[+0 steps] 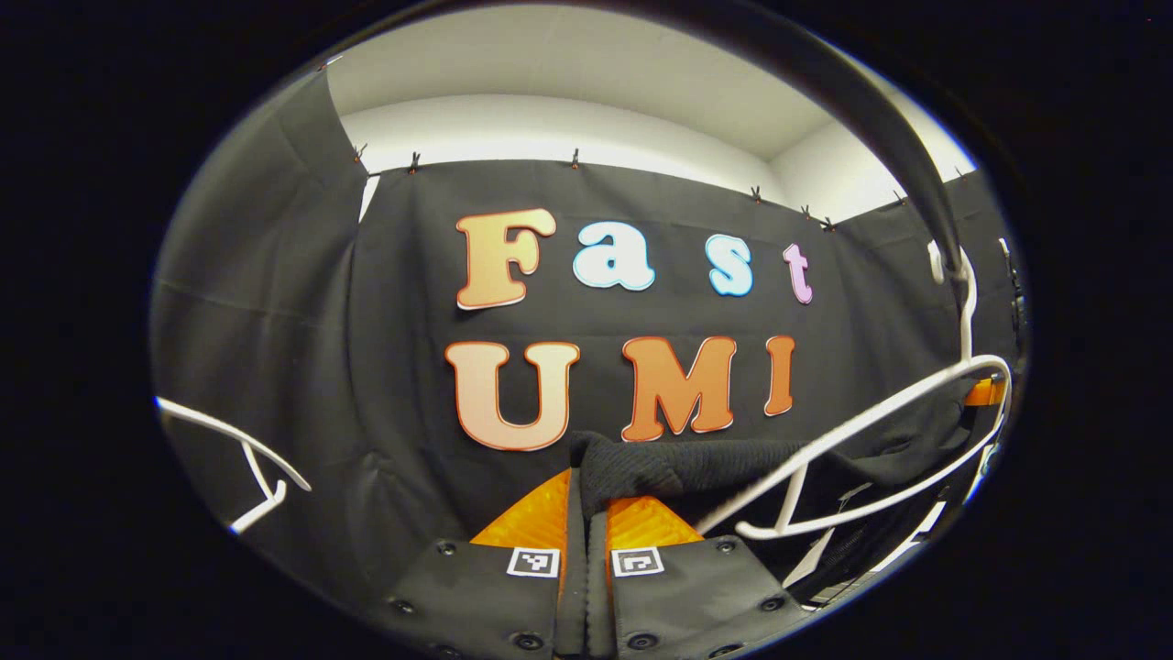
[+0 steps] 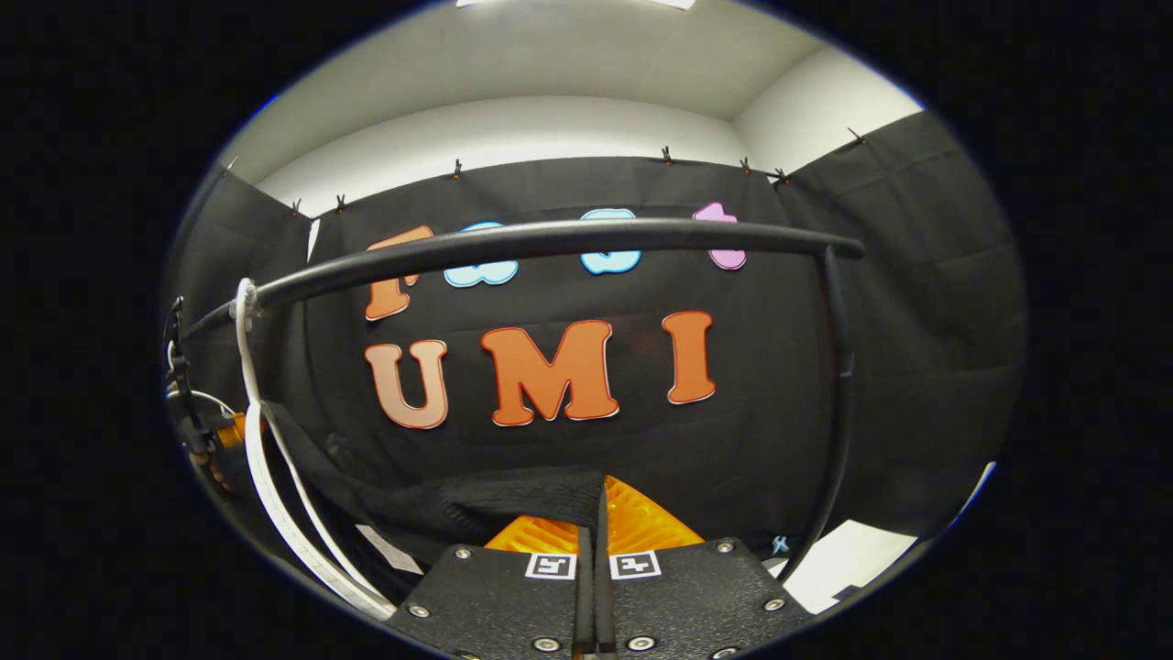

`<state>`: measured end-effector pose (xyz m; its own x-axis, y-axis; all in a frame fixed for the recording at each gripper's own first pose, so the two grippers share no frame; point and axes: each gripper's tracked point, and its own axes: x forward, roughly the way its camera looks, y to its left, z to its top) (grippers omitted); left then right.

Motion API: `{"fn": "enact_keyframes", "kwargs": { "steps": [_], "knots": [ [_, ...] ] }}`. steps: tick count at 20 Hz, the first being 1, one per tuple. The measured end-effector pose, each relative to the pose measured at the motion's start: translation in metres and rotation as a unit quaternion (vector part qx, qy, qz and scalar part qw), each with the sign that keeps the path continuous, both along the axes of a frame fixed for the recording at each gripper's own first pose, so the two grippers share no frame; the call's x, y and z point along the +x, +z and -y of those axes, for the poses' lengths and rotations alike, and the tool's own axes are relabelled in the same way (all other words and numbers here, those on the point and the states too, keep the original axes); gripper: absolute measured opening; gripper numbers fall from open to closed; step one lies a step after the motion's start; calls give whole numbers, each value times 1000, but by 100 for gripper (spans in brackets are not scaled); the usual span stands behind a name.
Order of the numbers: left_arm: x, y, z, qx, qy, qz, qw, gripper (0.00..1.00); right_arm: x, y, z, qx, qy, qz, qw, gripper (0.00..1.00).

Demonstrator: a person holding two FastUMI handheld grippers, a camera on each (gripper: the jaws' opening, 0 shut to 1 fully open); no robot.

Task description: Grasp the clothes on the hanger with both hands and then place them into the laundry hamper below.

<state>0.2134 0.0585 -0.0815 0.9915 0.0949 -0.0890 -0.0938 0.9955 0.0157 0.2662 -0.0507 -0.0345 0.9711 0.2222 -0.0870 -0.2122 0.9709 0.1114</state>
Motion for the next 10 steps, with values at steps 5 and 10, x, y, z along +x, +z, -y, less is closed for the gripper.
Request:
{"fn": "enact_keyframes", "kwargs": {
  "steps": [5,10],
  "knots": [
    [-16,-25,6,30,1,-1,1000,7,4,-39,10,62,14,-31,997,0],
    [-16,-42,17,-10,-11,-18,1000,7,-4,-64,14,64,24,-43,997,0]
  ]
}}
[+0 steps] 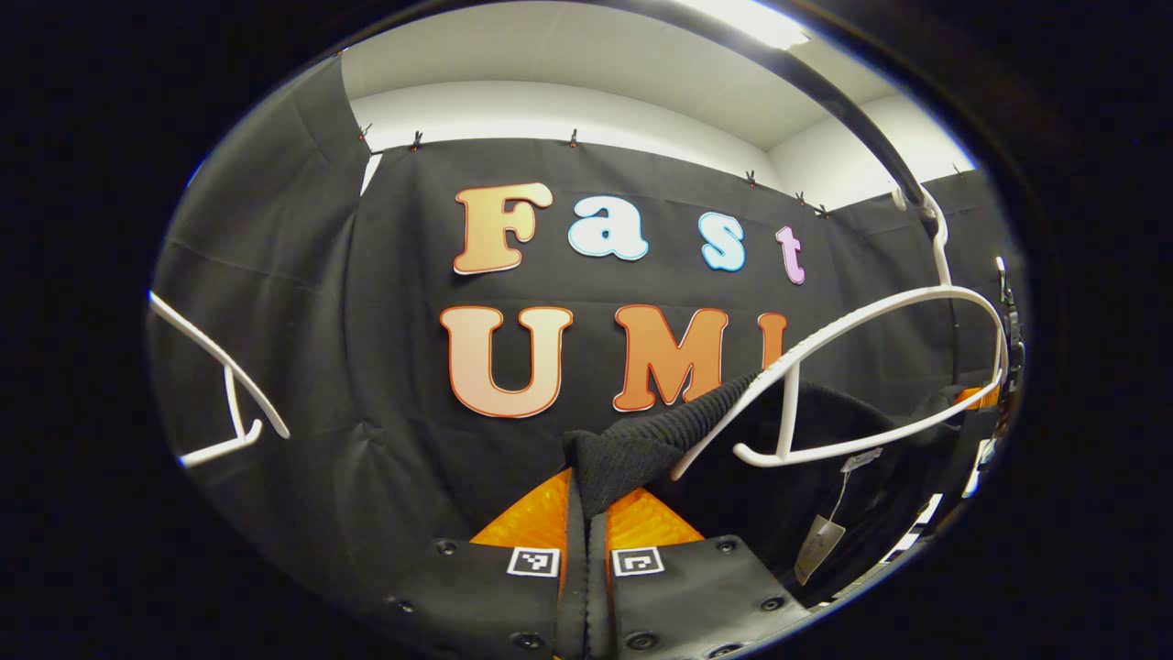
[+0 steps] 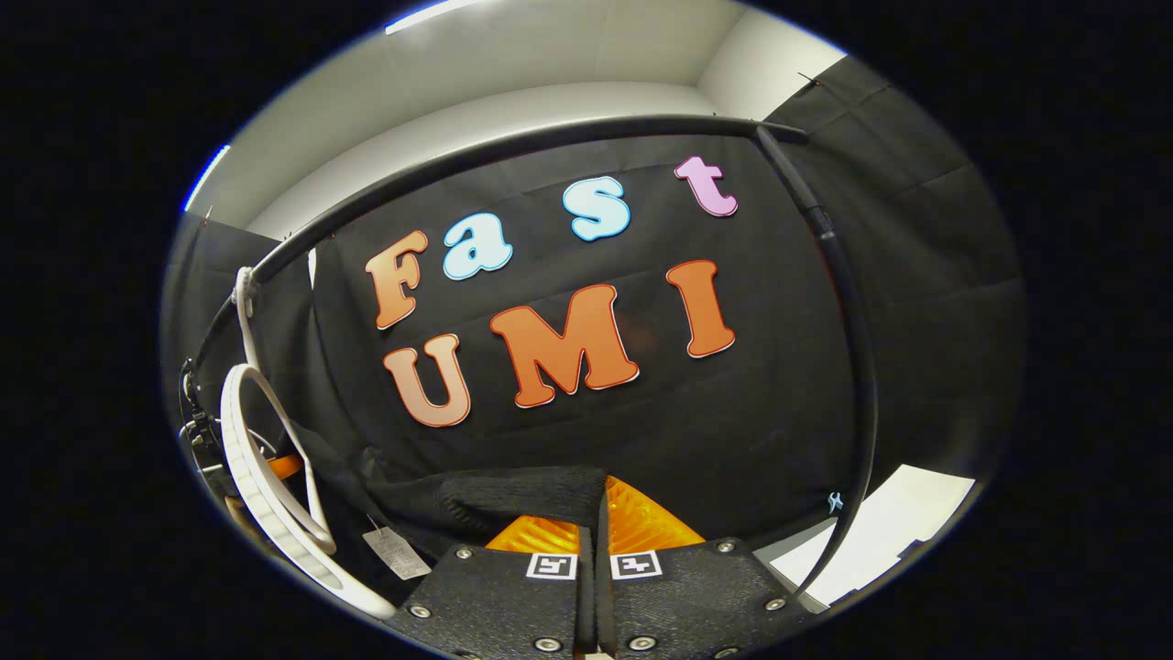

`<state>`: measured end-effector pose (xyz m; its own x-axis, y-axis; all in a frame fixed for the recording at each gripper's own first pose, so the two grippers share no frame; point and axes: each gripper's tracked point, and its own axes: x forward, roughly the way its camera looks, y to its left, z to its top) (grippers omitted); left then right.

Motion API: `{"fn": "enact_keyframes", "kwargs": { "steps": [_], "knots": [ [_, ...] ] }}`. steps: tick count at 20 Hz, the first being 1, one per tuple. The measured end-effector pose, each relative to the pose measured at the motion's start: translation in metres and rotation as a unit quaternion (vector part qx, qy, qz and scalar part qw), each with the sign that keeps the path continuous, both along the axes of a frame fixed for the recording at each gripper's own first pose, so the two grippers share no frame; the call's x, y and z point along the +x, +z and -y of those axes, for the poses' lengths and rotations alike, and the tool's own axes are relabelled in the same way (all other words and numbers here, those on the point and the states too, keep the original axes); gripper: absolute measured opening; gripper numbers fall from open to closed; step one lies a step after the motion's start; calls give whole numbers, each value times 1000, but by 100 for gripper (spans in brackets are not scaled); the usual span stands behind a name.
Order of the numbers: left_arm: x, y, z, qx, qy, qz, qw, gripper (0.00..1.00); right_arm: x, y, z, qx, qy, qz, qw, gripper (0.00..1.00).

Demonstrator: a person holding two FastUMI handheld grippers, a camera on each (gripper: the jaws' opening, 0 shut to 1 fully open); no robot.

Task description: Grasp the clothes on the hanger with both hands and then place them into the laundry hamper below.

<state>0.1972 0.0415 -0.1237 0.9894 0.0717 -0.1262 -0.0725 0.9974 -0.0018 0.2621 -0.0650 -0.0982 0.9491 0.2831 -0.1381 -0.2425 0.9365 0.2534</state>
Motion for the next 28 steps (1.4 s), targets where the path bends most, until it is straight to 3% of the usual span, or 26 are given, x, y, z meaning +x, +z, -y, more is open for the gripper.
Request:
{"fn": "enact_keyframes", "kwargs": {
  "steps": [4,12,24,28],
  "knots": [
    [-7,-20,8,-8,-3,-17,1000,7,-6,-22,8,-24,-7,-8,1000,0],
    [-38,-67,7,-16,5,-51,999,7,-27,-77,-16,-10,-1,-36,999,0],
    [-57,-210,77,-57,-26,-143,988,7,-46,-218,-134,-22,65,-109,992,0],
    [-60,-265,103,-66,-42,-180,981,7,-51,-280,-171,-53,87,-136,985,0]
  ]
}}
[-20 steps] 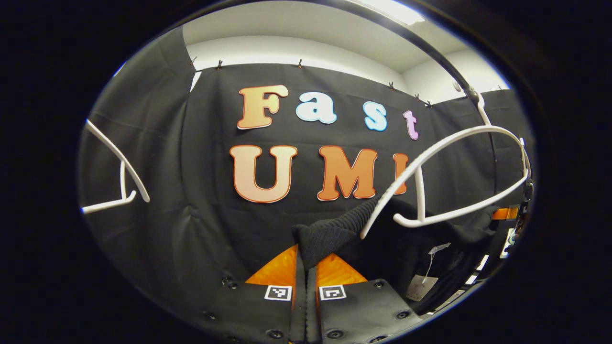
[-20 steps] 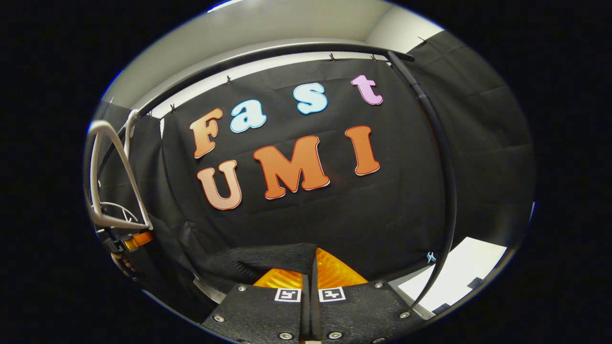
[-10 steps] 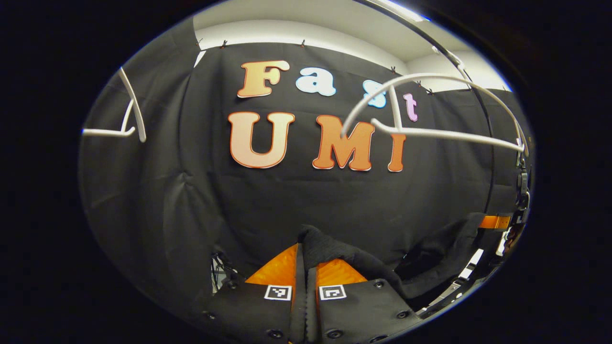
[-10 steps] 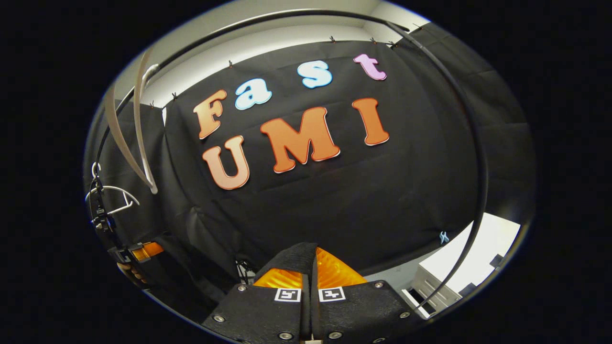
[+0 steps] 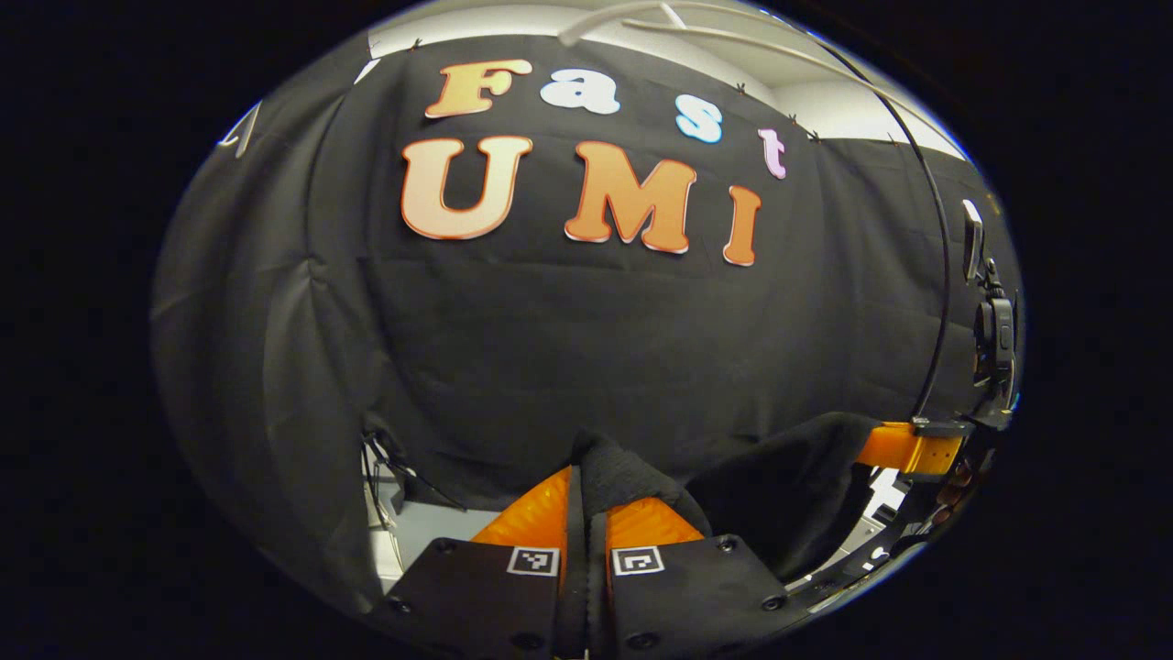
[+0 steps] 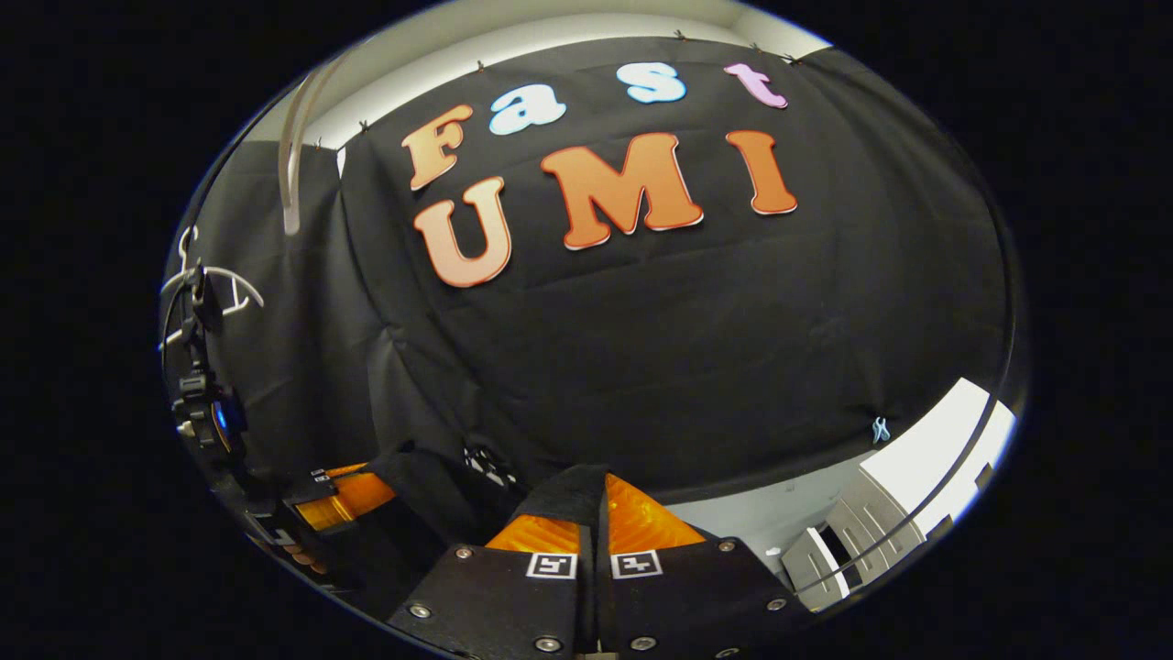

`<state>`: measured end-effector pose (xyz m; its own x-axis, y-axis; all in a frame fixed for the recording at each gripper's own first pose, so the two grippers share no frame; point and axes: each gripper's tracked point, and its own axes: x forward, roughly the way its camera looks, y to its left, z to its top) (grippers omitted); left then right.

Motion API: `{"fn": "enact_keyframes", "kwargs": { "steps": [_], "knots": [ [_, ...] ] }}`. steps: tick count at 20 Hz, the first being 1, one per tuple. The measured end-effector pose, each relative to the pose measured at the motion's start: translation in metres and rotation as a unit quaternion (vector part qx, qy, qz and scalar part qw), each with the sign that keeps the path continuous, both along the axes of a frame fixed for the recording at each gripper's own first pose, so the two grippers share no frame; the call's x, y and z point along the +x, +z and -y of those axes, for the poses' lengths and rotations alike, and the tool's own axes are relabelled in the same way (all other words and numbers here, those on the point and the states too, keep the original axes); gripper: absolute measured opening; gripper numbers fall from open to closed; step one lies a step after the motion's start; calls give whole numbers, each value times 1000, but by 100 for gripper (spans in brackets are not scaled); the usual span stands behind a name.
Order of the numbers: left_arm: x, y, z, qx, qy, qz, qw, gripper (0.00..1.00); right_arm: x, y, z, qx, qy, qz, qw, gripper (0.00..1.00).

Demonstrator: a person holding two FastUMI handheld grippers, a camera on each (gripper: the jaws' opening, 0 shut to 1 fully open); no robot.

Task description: Grasp the clothes on the hanger with both hands and then place them into the laundry hamper below.

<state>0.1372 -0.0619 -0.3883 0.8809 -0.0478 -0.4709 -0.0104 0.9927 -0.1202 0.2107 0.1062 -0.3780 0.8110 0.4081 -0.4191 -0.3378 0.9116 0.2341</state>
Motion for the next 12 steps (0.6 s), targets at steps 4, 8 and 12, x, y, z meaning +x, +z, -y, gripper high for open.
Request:
{"fn": "enact_keyframes", "kwargs": {
  "steps": [4,8,12],
  "knots": [
    [2,-58,9,-10,-1,-42,999,7,-3,-59,-24,-15,12,-32,999,0],
    [-11,-121,6,-12,10,-96,995,7,-5,-122,-31,-51,11,-63,997,0],
    [-29,-183,-5,14,26,-153,988,7,-11,-194,-32,-79,0,-115,990,3]
  ]
}}
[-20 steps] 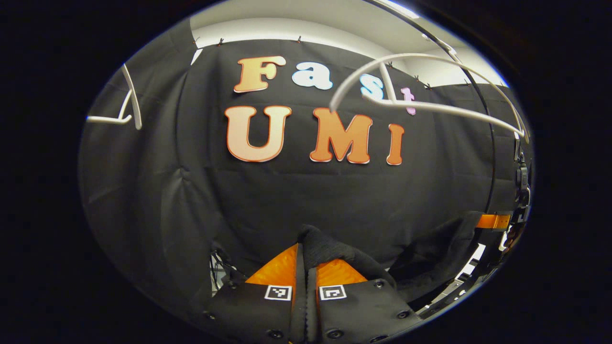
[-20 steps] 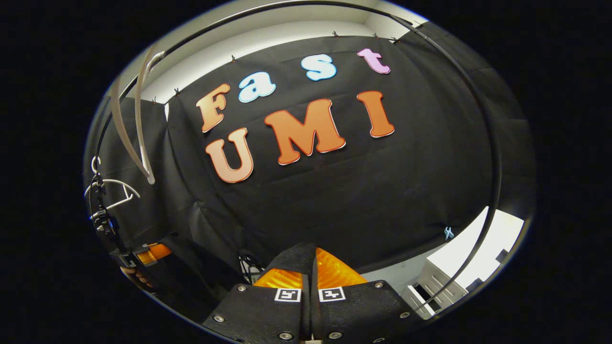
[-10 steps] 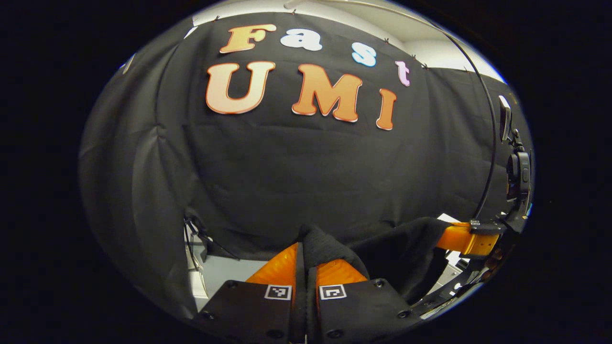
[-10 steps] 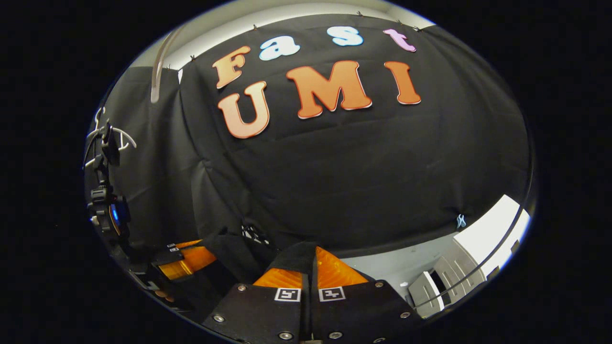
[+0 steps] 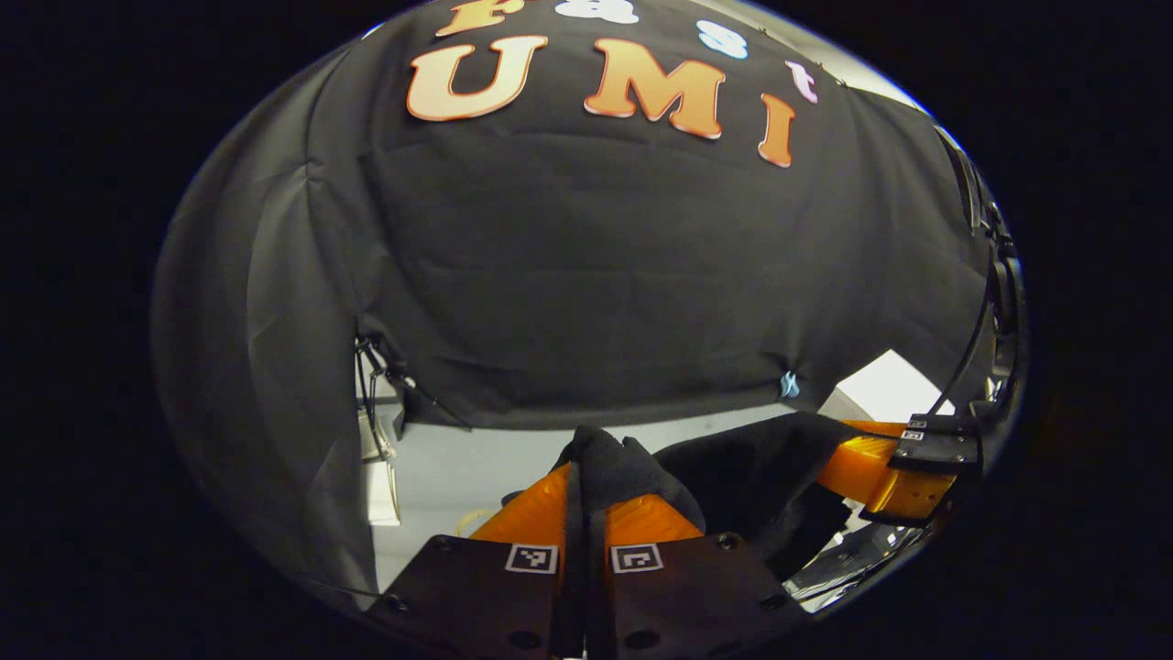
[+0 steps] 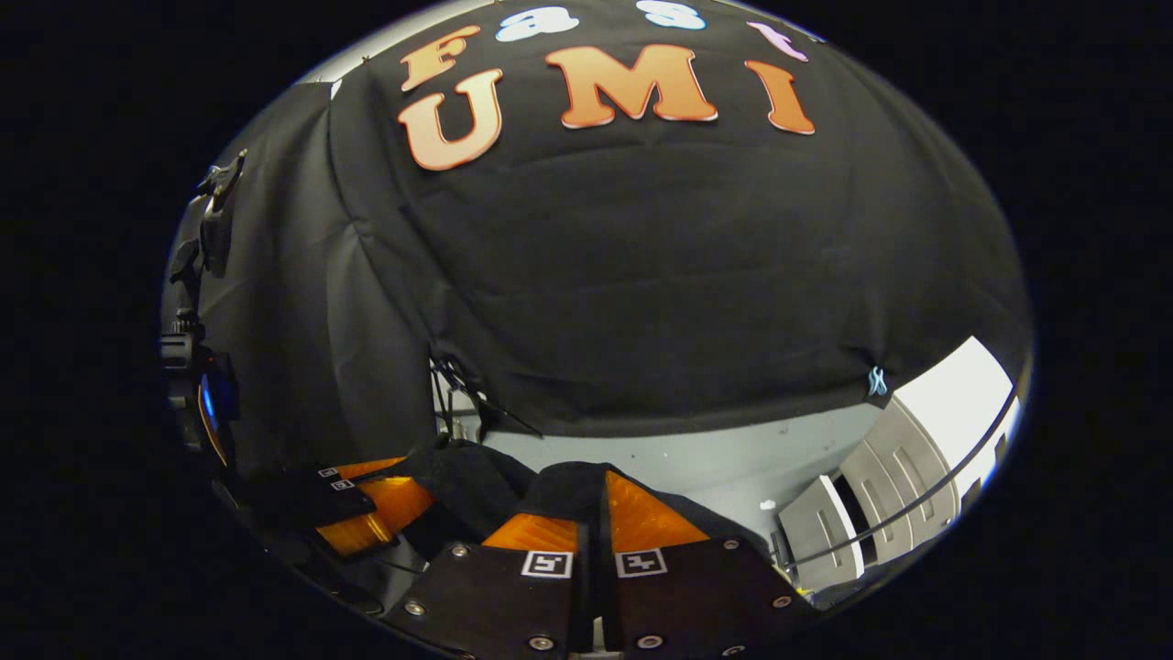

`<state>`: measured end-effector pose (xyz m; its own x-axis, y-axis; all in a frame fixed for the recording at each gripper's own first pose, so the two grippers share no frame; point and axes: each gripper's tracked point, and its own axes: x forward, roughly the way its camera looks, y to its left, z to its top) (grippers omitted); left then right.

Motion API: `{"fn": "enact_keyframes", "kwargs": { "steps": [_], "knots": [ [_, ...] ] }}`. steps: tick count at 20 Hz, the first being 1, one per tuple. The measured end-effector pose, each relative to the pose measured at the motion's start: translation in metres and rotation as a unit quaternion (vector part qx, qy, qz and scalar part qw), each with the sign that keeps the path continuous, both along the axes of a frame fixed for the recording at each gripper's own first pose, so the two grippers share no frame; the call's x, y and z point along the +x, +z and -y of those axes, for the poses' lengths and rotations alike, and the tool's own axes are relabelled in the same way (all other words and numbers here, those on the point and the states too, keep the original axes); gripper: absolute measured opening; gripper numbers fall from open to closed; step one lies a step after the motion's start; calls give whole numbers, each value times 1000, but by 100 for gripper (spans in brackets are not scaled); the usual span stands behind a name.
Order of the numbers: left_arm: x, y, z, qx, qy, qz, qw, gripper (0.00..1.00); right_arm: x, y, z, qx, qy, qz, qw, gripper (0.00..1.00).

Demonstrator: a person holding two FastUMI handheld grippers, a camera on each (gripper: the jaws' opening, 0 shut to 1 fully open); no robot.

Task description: Grasp the clothes on the hanger with both hands and then place them into the laundry hamper below.

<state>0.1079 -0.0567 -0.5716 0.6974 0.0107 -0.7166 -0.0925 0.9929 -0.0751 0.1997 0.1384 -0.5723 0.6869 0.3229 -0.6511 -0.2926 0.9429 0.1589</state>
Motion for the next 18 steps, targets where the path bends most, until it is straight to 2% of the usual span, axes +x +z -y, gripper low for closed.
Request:
{"fn": "enact_keyframes", "kwargs": {
  "steps": [3,4,5,8,9,10,11,12,13,14,16,18],
  "knots": [
    [-22,-45,-3,-11,19,-56,998,7,-12,-52,11,-35,-10,-52,998,7],
    [-30,-56,-3,-13,26,-74,997,8,-17,-70,17,-48,-16,-67,996,0],
    [-35,-64,-6,-15,28,-85,996,8,-20,-83,21,-58,-23,-80,995,10],
    [-47,-78,-10,-18,30,-114,993,14,-21,-100,29,-74,-33,-107,991,14],
    [-50,-81,-12,-18,33,-121,992,9,-23,-101,25,-72,-30,-110,991,17],
    [-54,-84,-11,-19,38,-127,991,18,-22,-94,23,-70,-28,-104,992,34],
    [-56,-82,-9,-29,39,-129,990,19,-18,-88,20,-69,-24,-96,993,28],
    [-55,-78,-8,-36,42,-129,990,22,-18,-78,20,-72,-20,-88,993,34],
    [-54,-76,-5,-41,44,-127,990,29,-17,-69,21,-76,-16,-79,994,33],
    [-51,-67,-9,-33,49,-114,992,33,-17,-62,22,-80,-12,-72,994,51],
    [-45,-48,-13,-30,49,-91,994,63,-20,-46,22,-81,-10,-60,995,57],
    [-39,-20,-18,-32,52,-69,996,94,-23,-28,23,-76,-13,-51,996,74]
  ]
}}
